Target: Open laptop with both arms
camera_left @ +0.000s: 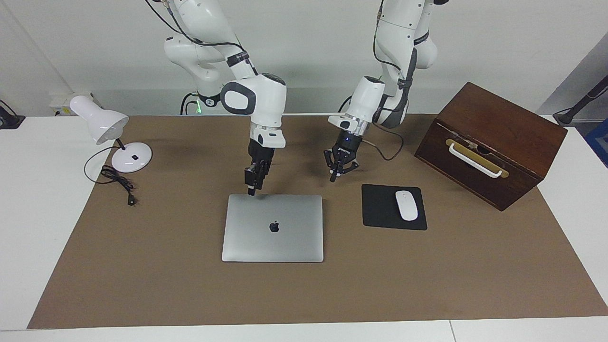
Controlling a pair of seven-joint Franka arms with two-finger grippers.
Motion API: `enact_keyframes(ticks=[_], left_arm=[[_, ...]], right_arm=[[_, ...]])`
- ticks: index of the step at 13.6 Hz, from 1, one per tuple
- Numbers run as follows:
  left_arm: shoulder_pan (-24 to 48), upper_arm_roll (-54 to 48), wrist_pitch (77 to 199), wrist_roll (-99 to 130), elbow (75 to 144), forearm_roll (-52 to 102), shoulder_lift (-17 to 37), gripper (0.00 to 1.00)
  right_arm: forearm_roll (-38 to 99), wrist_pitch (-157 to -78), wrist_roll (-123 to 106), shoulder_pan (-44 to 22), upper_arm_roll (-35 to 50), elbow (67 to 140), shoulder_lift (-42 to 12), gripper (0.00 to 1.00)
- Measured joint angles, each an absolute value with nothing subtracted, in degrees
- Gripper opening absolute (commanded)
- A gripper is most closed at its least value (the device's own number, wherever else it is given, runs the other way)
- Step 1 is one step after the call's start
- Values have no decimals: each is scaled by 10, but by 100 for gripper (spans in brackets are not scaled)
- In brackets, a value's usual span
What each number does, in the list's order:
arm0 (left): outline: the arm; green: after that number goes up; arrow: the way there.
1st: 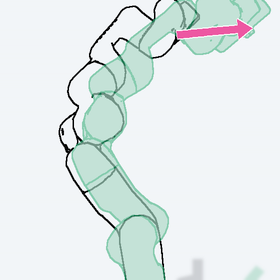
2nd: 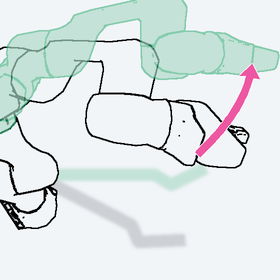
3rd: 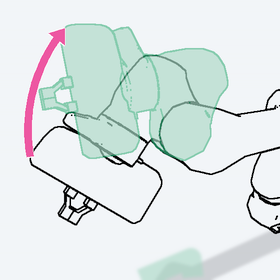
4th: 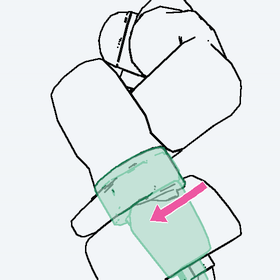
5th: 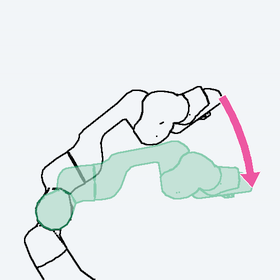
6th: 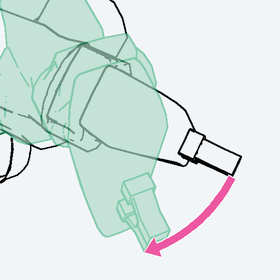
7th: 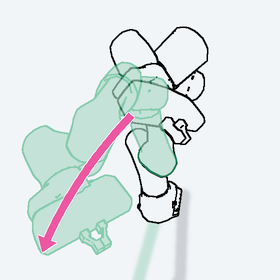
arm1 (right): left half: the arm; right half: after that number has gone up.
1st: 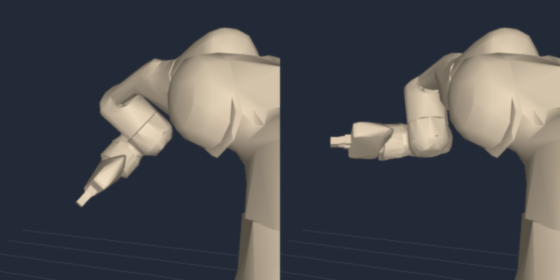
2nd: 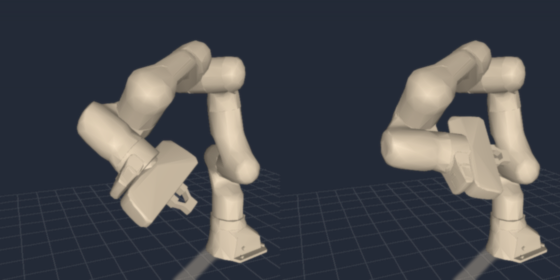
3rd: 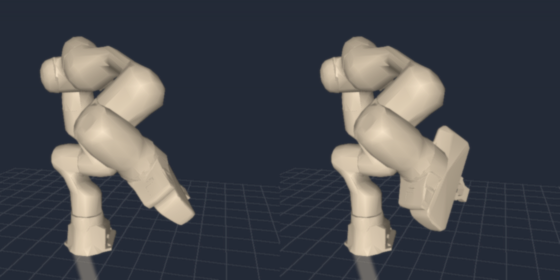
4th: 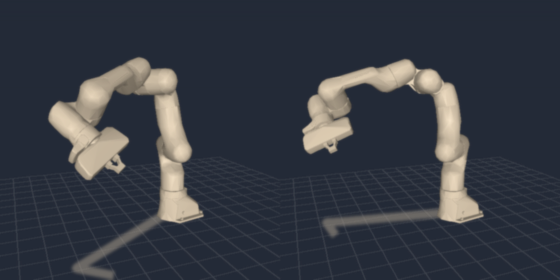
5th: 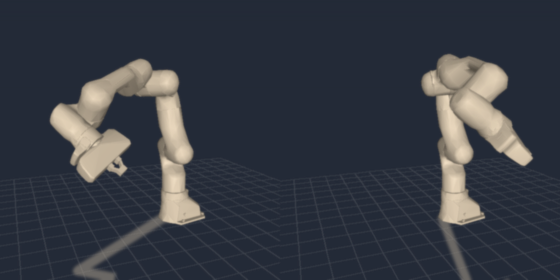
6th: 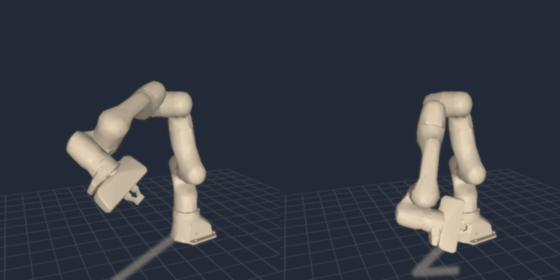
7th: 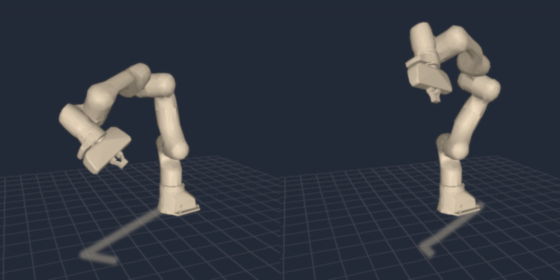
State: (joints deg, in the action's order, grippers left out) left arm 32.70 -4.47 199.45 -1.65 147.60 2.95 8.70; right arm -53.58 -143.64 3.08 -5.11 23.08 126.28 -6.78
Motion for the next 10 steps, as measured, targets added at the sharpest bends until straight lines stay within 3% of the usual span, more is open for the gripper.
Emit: enact_keyframes(ticks=[10], left_arm=[[336,-46,1995,-17,1426,25,146,0]], right_arm=[[-536,-1437,31,-51,231,1263,-69,52]])
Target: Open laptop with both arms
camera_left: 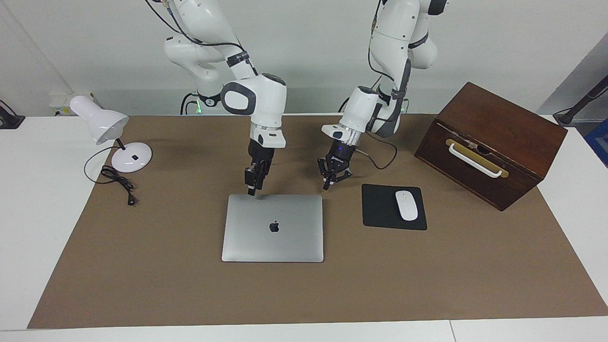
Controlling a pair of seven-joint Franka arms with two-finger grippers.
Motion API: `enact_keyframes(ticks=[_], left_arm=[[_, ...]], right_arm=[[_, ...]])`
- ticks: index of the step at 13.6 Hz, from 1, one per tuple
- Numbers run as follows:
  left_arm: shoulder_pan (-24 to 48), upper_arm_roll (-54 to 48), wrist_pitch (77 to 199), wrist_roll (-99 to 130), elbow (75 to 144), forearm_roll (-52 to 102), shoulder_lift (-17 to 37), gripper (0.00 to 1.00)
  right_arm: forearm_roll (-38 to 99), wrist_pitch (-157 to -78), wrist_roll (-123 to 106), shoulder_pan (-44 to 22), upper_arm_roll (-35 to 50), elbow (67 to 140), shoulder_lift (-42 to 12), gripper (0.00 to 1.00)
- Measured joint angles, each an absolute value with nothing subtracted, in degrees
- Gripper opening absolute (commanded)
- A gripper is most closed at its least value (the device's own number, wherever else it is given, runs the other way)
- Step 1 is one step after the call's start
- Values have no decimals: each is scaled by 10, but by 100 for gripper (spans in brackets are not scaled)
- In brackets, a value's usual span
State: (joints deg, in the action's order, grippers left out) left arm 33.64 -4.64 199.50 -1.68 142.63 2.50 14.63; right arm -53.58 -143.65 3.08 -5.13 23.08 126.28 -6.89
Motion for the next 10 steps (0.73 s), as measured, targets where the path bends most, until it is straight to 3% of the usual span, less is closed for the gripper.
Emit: enact_keyframes(ticks=[10], left_arm=[[340,-46,1996,-17,1387,20,174,0]], right_arm=[[-536,-1437,31,-51,231,1263,-71,52]])
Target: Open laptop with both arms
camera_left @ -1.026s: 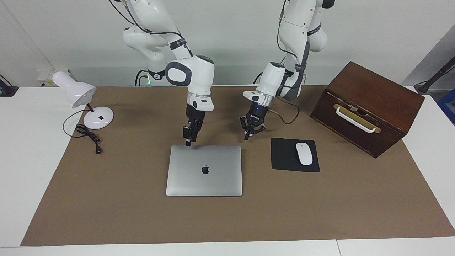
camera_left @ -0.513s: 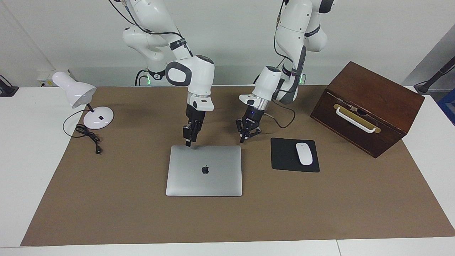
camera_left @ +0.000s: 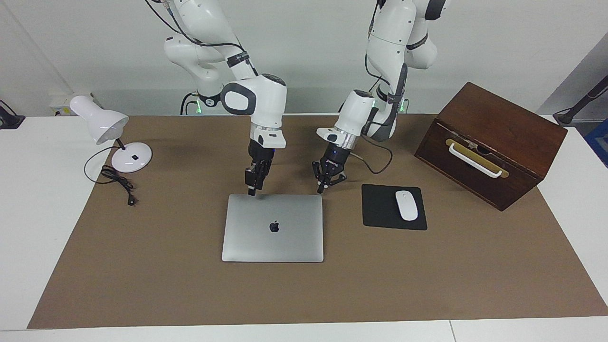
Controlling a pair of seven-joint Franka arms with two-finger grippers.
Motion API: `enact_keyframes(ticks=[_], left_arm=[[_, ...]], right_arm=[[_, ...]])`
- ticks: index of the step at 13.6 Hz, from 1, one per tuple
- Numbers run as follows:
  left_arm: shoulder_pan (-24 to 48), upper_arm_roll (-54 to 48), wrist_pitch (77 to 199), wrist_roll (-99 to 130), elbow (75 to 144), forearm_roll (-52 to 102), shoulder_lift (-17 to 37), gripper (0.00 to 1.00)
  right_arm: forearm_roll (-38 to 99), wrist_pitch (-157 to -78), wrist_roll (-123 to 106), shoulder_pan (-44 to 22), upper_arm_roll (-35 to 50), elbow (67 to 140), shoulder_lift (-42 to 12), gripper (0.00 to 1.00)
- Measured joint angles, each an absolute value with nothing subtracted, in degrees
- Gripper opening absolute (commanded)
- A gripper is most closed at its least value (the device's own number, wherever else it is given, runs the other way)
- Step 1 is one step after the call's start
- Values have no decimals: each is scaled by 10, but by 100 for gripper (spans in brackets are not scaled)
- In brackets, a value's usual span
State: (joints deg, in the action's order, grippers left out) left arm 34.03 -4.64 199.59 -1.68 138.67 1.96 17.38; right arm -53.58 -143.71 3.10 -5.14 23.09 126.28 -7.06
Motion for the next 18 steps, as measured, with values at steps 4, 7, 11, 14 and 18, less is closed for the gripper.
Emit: enact_keyframes(ticks=[4,7,11,14,18], left_arm=[[340,-46,1996,-17,1371,20,185,0],[340,-46,1996,-17,1362,20,194,0],[340,-45,1996,-17,1348,15,205,0],[339,-44,1996,-17,1341,14,207,0],[332,-43,1996,-17,1338,5,210,0]], right_arm=[[-536,-1437,32,-51,231,1263,-71,52],[-536,-1437,33,-51,231,1263,-72,52],[-536,-1437,34,-52,231,1263,-72,52],[-536,-1437,34,-54,231,1263,-72,52],[-536,-1437,35,-56,232,1263,-72,52]])
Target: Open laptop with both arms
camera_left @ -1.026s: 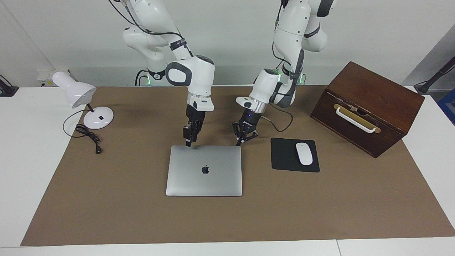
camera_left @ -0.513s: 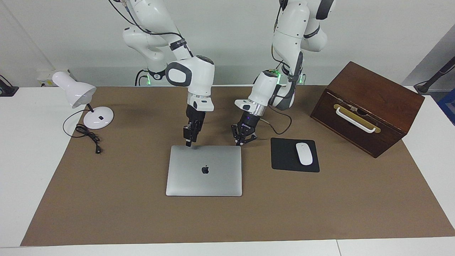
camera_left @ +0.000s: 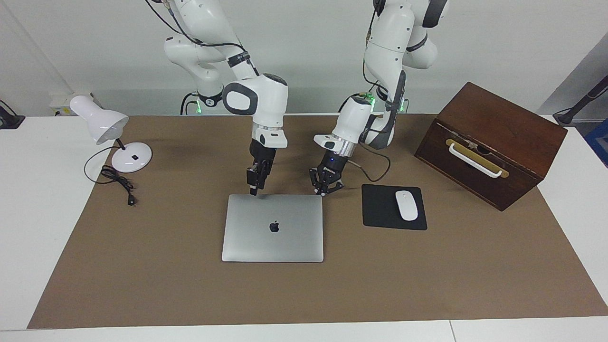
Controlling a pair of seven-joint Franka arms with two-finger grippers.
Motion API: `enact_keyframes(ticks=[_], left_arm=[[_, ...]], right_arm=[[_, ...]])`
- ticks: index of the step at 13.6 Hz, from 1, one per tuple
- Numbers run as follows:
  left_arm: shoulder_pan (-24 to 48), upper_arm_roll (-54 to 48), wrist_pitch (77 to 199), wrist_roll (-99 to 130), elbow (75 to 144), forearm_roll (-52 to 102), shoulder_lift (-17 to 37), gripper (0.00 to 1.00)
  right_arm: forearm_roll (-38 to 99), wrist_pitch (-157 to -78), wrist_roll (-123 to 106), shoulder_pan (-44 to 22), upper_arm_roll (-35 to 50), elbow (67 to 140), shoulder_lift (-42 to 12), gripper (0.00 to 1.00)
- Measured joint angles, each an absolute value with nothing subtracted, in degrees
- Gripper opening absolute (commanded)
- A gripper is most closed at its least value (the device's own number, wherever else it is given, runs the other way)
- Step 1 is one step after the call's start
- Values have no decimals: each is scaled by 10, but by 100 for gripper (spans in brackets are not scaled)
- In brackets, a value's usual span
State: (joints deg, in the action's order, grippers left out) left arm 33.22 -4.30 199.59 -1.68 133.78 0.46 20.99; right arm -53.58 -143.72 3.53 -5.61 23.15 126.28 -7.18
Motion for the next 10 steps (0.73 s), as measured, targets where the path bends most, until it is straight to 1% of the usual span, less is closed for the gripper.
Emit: enact_keyframes(ticks=[10], left_arm=[[317,-44,1996,-17,1326,-10,226,0]], right_arm=[[-536,-1437,36,-56,232,1263,-72,52]])
